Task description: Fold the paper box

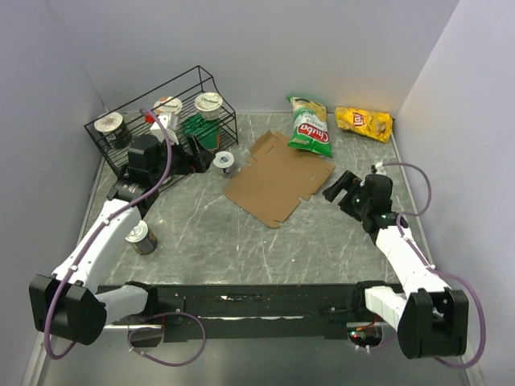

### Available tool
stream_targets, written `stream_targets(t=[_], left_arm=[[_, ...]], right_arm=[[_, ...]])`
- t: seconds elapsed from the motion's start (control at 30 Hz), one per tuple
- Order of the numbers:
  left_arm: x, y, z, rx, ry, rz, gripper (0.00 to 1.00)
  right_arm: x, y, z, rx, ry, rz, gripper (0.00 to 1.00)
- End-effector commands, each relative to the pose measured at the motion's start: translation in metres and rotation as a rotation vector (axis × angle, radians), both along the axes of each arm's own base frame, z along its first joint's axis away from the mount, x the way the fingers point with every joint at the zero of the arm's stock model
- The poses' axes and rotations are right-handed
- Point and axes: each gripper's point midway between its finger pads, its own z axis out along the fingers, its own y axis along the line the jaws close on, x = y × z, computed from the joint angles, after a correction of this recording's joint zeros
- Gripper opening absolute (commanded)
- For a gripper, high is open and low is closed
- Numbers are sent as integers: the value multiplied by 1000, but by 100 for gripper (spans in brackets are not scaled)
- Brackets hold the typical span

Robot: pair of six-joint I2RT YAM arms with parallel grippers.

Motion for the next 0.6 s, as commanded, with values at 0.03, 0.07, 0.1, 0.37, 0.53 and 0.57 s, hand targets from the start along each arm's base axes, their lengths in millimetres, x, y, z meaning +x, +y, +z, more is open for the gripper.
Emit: stream_targets(t=[0.03,0.07,0.1,0.37,0.53,0.57], left_arm=[[-3,-12,31,-48,-87,-63,96],[-3,-12,31,-48,-87,-63,96],[-4,-13,31,-50,-89,-70,96],[-10,-24,34,-62,-96,-120,96],[-11,-25,35,-56,-103,-123,96],[-10,-25,34,-57,-99,-124,96]], right_arm=[[13,20,-14,185,35,-1,99],[18,24,-20,204,49,7,97],[23,26,-19,210,32,12,91],[64,8,-50,118,129,-113,86],[85,-1,-50,73,120,-170,83],[88,-3,-57,57,142,-186,82]])
